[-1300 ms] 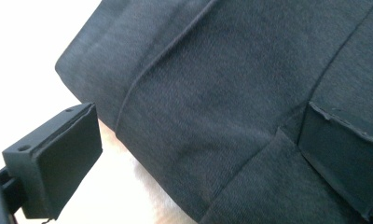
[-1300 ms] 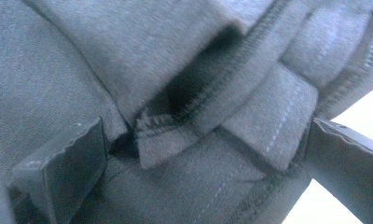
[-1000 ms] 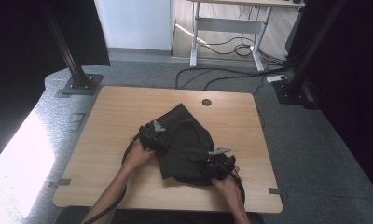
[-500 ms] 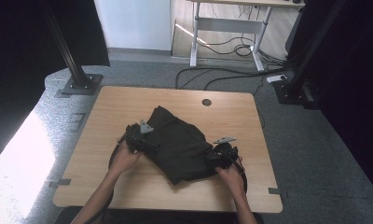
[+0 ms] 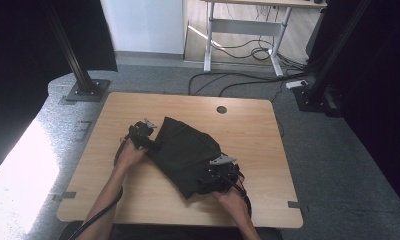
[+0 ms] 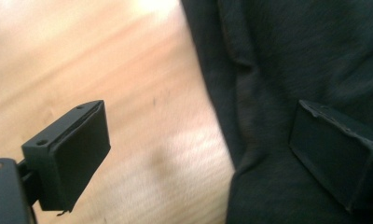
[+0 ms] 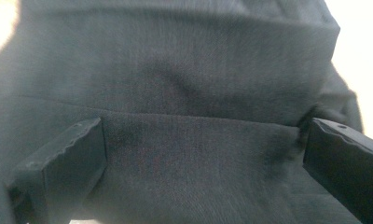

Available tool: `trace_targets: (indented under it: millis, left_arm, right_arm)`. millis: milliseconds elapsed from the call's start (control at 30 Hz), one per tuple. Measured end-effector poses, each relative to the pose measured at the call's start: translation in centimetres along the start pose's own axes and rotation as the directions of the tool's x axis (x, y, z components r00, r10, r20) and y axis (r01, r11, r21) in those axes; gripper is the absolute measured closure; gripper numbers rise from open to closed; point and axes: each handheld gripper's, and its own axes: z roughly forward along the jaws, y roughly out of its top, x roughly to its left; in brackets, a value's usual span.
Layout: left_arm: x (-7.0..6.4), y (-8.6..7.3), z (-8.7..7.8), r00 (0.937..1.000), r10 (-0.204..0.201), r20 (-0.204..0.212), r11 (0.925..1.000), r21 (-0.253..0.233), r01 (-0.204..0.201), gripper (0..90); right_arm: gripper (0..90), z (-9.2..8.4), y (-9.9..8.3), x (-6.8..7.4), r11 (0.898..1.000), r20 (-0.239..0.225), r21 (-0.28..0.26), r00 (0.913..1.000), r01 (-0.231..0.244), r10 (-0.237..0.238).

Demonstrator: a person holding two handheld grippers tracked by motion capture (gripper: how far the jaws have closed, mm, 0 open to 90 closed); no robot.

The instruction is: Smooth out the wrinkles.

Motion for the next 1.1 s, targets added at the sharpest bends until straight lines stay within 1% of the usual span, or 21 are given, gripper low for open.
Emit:
trace_targets:
  millis: [33,100,167,200,233,300,333,367,433,500,667,800,867,933,1000,1033,1100]
  left_arm:
    - [0.0,0.0,0.0,1.0,0.0,0.0,1.0,0.0,0.0,7.2]
    - [0.2,-0.8,-0.1,0.999,-0.039,0.023,0.9992,-0.011,0.04,7.2]
    - [0.3,-1.3,-0.4,0.9985,-0.047,0.029,0.9988,-0.013,0.047,7.2]
    - [0.2,-1.5,-0.6,0.9987,-0.041,0.03,0.9991,-0.011,0.041,7.2]
    - [0.1,-1.8,-0.9,0.999,-0.037,0.027,0.9992,-0.013,0.037,7.3]
    - [-0.2,-2.3,-1.4,0.9992,-0.031,0.026,0.9993,-0.018,0.032,8.9]
    - [-0.5,-2.7,-1.7,0.9992,-0.032,0.024,0.9992,-0.021,0.033,9.9]
    - [-0.8,-3.0,-2.0,0.9993,-0.032,0.021,0.9991,-0.027,0.032,10.6]
    - [-1.2,-3.6,-2.4,0.9994,-0.028,0.019,0.9987,-0.042,0.029,12.8]
    - [-1.6,-4.1,-2.8,0.999,-0.038,0.022,0.998,-0.05,0.039,13.3]
    - [-2.7,-5.3,-3.6,0.9985,-0.041,0.036,0.9973,-0.059,0.043,13.3]
    - [-3.7,-6.1,-4.4,0.9969,-0.046,0.063,0.9966,-0.065,0.05,13.3]
    - [-4.1,-6.5,-4.7,0.9959,-0.047,0.077,0.9963,-0.068,0.052,13.3]
    - [-4.6,-6.7,-5.0,0.9963,-0.027,0.081,0.9968,-0.073,0.033,13.1]
    - [-4.5,-6.7,-5.5,0.9975,-0.006,0.07,0.9973,-0.073,0.011,11.0]
    - [-4.2,-6.6,-5.7,0.9977,-0.009,0.067,0.9967,-0.08,0.014,9.6]
    - [-3.3,-6.4,-6.3,0.9971,-0.031,0.069,0.9949,-0.094,0.038,7.7]
  right_arm:
    - [0.0,0.0,0.0,0.0,1.0,0.0,0.0,1.0,0.0,0.0]
    - [0.0,0.7,-0.2,-0.2,1.0,-0.007,0.016,1.0,-0.003,0.003]
    - [0.0,1.2,-0.4,-1.0,1.0,0.002,0.027,1.0,-0.01,0.01]
    - [0.0,1.3,-0.4,-1.2,0.999,0.007,0.033,0.9999,-0.013,0.013]
    - [0.0,1.5,-0.4,-1.6,0.999,0.025,0.042,0.9996,-0.013,0.012]
    - [0.0,1.9,-0.3,-2.6,0.998,0.076,0.054,0.997,-0.016,0.012]
    - [0.0,2.1,-0.3,-3.2,0.998,0.092,0.061,0.9956,-0.023,0.017]
    - [0.0,2.4,-0.3,-3.8,0.997,0.096,0.066,0.9948,-0.04,0.034]
    - [0.0,2.9,0.0,-4.9,0.996,0.113,0.07,0.9927,-0.051,0.043]
    - [0.0,3.3,0.5,-5.7,0.996,0.137,0.074,0.9897,-0.053,0.042]
    - [0.0,4.3,1.5,-7.8,0.994,0.173,0.077,0.9833,-0.072,0.057]
    - [0.0,5.0,1.9,-9.2,0.992,0.178,0.068,0.9797,-0.104,0.091]
    - [0.0,5.1,2.1,-9.6,0.992,0.18,0.068,0.9789,-0.111,0.097]
    - [0.0,5.1,2.2,-10.0,0.992,0.181,0.067,0.9787,-0.11,0.097]
    - [1.1,4.9,2.3,-10.2,0.991,0.168,0.06,0.98,-0.118,0.107]
    - [2.0,4.6,2.4,-10.3,0.991,0.158,0.052,0.9809,-0.123,0.114]
    - [3.6,3.8,2.5,-10.5,0.991,0.149,0.025,0.9812,-0.128,0.123]
